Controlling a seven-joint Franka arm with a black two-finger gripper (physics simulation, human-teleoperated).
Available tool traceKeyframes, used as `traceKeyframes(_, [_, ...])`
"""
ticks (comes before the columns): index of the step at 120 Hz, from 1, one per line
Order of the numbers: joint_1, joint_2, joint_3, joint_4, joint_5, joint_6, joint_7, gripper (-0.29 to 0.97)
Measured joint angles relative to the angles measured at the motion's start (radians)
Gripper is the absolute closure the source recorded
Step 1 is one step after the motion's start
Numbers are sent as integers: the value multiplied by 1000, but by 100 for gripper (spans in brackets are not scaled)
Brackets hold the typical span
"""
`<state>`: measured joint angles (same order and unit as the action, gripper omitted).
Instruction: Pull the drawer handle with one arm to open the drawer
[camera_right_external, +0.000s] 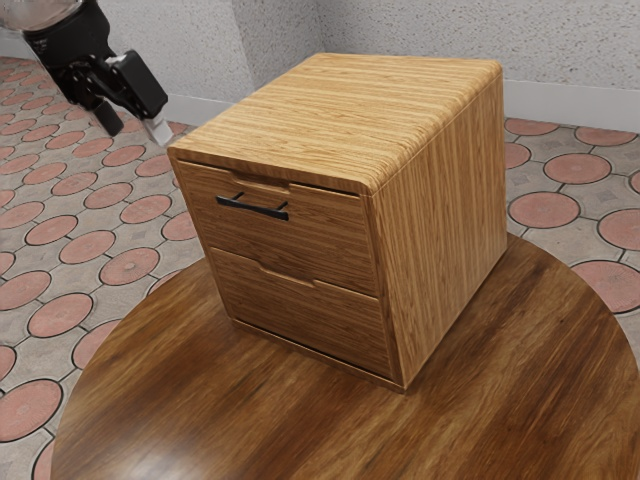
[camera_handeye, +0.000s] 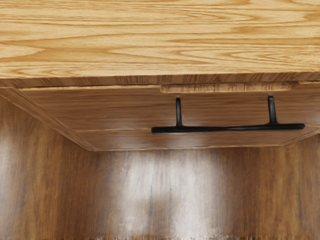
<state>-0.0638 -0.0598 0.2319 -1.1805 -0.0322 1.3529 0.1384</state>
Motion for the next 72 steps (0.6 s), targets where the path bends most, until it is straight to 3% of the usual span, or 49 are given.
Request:
traceKeyframes(20, [-32, 6, 3, -15, 4, -31, 61, 0])
traceKeyframes(43, [3, -25, -9, -43, 1, 19, 352, 0])
traceKeyframes(48, [-5, -99, -23, -135, 0, 66, 419, 0])
traceKeyframes(57, [-11, -303, -39, -425, 4, 199, 528, 0])
traceKeyframes(72, [-54, -653, -80, -807, 63, 425, 683, 0])
